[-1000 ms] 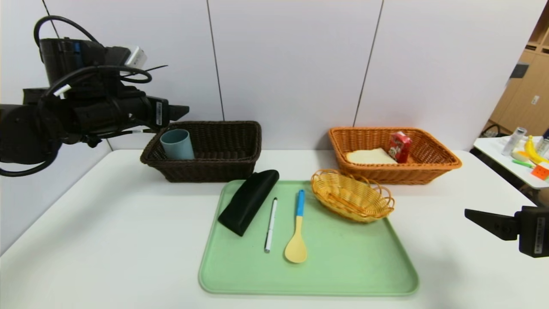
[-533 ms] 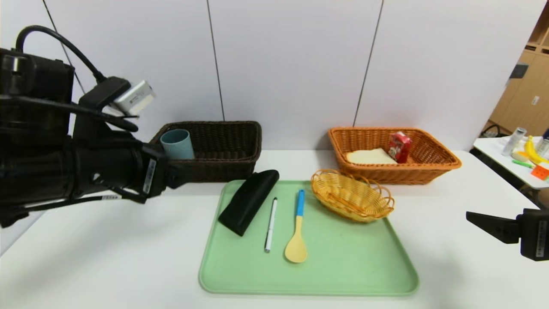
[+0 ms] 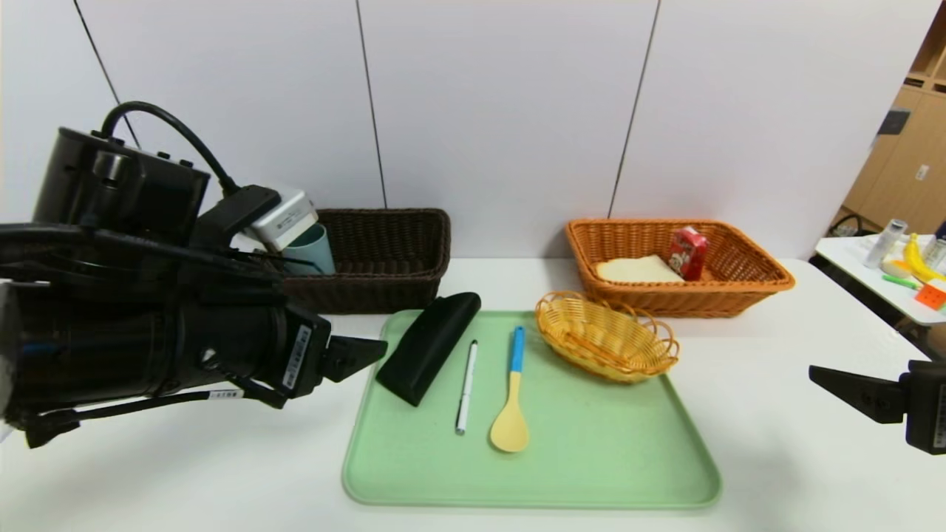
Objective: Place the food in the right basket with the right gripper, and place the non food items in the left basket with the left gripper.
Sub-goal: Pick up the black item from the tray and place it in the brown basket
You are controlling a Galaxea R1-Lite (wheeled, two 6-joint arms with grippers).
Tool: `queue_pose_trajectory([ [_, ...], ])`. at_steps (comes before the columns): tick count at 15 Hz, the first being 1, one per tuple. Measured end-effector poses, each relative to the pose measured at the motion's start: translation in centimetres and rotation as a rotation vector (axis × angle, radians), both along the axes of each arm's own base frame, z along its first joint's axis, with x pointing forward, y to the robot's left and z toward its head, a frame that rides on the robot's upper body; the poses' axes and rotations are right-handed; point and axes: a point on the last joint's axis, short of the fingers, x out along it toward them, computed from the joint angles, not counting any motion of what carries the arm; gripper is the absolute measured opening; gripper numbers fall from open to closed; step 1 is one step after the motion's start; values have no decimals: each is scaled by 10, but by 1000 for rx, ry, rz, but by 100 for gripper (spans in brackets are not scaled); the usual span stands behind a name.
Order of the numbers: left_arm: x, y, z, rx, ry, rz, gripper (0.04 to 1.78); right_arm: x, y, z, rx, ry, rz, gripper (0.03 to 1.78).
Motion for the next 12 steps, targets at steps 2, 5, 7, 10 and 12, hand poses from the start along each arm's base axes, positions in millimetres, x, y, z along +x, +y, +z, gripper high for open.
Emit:
queue_pose_trajectory([
  [2,11,-8,-5,-10,-21,9,169,-1,0,2,2,-11,-1,171],
  [5,22,-17,-17,-19,5,23,169,-1,0,12,13,-113,1,171],
  [7,26,-21,-25,-25,43,36,169,1,0,20,23,-215,5,171],
  [10,30,-26,-35,-40,96,57,169,2,0,23,22,-356,23,171],
  [12,34,-29,-42,-45,127,71,169,-3,0,16,24,-360,41,171],
])
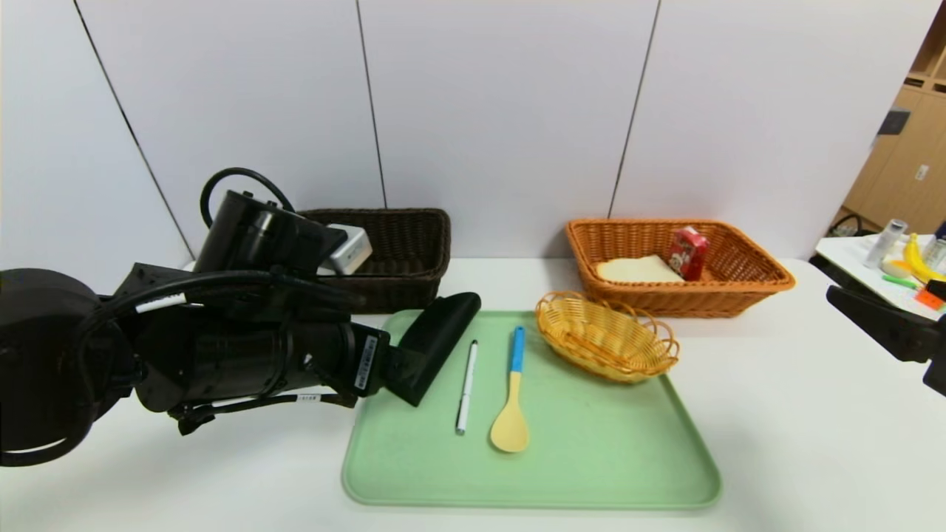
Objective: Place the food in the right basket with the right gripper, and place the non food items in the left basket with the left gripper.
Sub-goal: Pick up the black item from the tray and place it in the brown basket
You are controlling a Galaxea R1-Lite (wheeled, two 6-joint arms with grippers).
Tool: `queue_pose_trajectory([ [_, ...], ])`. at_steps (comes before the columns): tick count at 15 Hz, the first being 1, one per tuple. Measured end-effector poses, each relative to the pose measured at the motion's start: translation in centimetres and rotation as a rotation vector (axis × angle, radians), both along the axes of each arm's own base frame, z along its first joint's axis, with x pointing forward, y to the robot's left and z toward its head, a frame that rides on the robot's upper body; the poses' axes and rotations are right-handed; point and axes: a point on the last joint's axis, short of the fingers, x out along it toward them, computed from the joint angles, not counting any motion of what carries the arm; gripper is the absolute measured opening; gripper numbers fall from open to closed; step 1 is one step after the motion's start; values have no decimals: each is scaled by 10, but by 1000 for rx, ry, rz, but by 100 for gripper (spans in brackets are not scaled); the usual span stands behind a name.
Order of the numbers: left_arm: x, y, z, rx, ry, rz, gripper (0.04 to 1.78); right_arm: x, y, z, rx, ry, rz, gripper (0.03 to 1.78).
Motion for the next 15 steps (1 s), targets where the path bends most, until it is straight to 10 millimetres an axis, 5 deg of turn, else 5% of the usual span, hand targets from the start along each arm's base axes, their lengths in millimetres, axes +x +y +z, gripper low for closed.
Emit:
queue_pose_trajectory([
  [15,42,-35,-48,2,19,-4,169,-7,-1,-7,5,10,4,171],
])
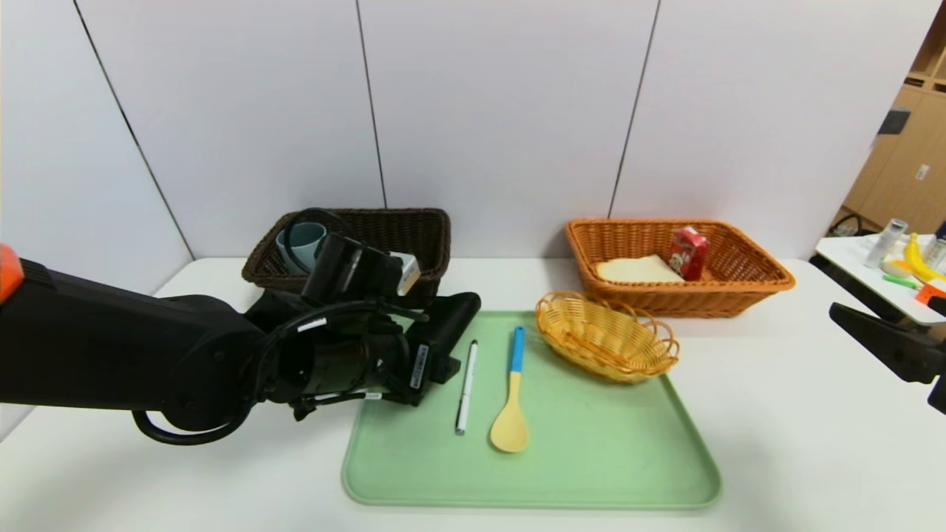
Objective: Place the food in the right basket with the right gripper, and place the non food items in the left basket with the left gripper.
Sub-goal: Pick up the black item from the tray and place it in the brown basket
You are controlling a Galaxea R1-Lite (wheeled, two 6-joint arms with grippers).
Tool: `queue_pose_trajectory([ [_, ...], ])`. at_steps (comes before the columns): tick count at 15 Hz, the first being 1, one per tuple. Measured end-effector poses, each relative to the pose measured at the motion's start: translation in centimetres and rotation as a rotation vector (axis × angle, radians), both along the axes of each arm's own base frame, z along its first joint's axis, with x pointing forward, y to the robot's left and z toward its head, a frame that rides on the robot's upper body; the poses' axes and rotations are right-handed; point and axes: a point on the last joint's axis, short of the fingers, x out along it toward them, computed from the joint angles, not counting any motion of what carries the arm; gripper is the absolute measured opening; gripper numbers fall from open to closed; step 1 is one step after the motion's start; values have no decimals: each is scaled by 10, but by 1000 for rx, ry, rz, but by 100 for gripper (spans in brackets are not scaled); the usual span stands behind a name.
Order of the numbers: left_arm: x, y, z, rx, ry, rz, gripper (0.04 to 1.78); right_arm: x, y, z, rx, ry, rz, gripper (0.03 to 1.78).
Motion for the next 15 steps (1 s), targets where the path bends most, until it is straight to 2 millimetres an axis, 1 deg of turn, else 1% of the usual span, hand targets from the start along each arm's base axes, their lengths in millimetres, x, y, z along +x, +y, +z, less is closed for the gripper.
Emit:
queue_pose_trajectory([
  [7,8,-4,-17,24,26,10,169,-1,0,-2,1,3,0,171],
  [15,10,-3,-20,42,4,30,169,-2,0,-3,-1,6,1,171],
])
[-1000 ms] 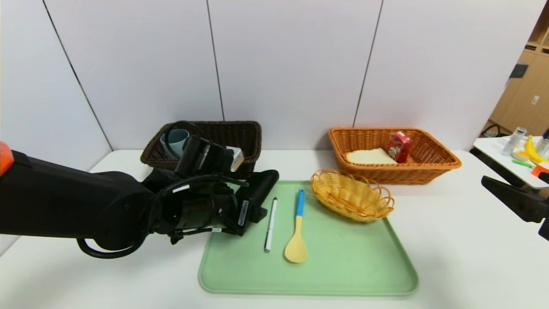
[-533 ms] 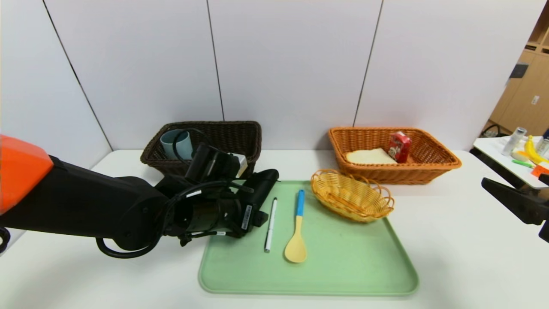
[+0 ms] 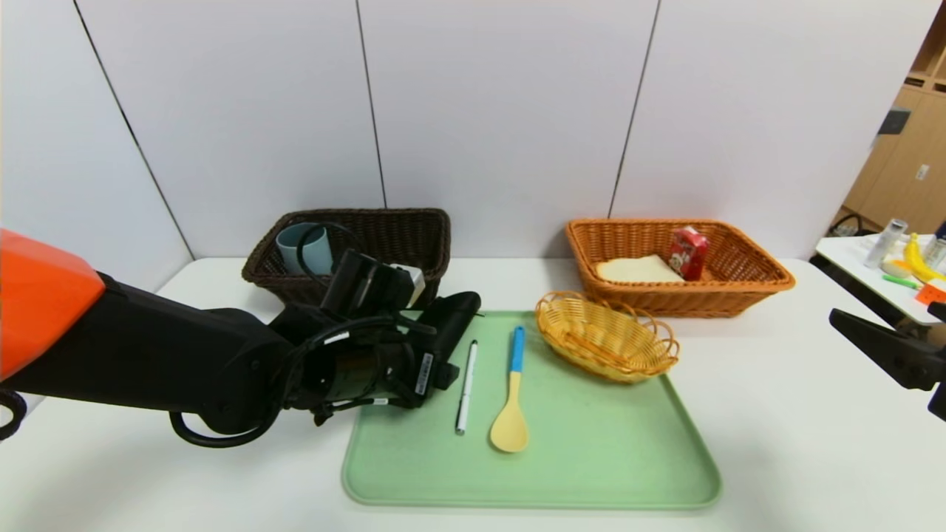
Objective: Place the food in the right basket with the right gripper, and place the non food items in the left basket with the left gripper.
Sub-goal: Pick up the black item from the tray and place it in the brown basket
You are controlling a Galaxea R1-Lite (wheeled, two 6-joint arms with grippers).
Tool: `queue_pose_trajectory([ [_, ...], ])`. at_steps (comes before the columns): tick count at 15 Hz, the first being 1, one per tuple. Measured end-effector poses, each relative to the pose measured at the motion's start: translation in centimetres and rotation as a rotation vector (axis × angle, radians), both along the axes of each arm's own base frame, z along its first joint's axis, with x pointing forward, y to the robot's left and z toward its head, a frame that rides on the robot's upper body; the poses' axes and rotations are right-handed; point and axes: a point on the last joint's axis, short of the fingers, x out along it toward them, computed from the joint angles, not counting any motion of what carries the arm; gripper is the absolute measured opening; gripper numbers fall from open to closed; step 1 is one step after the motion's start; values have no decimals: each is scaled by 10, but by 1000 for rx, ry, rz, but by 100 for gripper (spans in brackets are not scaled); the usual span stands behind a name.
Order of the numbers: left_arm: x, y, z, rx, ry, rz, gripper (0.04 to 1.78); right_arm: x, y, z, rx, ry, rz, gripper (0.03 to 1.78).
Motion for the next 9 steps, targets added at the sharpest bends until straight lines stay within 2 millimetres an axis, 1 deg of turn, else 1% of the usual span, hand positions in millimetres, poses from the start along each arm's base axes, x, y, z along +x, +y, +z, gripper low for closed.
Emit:
queue_pose_trajectory([
  [9,0,1,0,-8,-14,0,169,0,0,0,2,1,14,171],
])
